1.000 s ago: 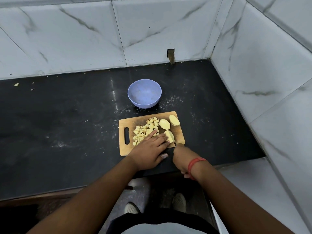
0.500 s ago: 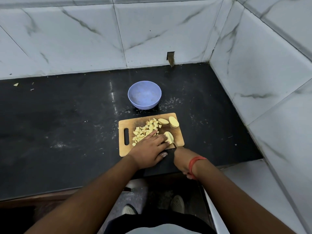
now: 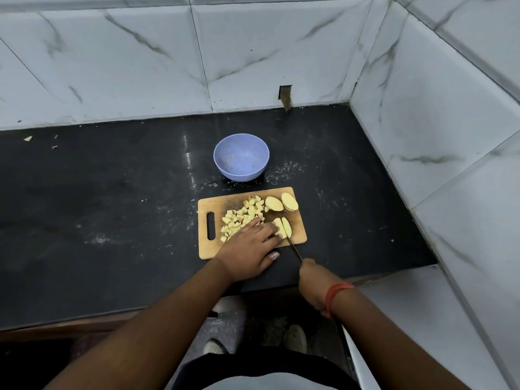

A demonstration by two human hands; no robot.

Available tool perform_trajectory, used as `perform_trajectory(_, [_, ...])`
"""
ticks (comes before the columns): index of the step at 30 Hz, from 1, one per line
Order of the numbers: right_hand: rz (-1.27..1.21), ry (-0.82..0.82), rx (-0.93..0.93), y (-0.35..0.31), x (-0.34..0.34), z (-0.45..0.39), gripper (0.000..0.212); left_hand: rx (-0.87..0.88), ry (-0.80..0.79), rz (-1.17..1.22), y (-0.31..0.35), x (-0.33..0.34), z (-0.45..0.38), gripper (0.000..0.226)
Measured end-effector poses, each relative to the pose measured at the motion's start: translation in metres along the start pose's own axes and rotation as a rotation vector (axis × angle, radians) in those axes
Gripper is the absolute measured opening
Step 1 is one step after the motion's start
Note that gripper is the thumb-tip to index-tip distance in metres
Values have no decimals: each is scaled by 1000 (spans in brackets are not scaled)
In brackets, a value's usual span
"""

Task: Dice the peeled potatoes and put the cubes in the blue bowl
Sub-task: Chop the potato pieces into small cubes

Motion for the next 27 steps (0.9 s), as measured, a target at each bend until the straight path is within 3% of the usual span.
perform_trajectory(5, [47,73,-96,9,5,6,18,0,-20,23,-1,2,2,47])
perform_trajectory(11, [71,151,-129,-20,-8,-2,17,-75,-23,99,0,3,12,52])
perform_trajectory(17, [146,102,-201,-42,-5,-6,30,-38,-34,92,-1,2,13,54])
perform_trajectory(27, [166,119,-131,-50,3,-10,40,17,-79,91,-3,10,10,54])
Point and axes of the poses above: each hand's wrist, its own z-axis away from the middle knuckle, its own x-axis out of the palm, y = z × x, the point moved 8 cm from there along -z, towards the middle knuckle, and after that the axes turned 8 degrees about -z, right-handed, at the moved point
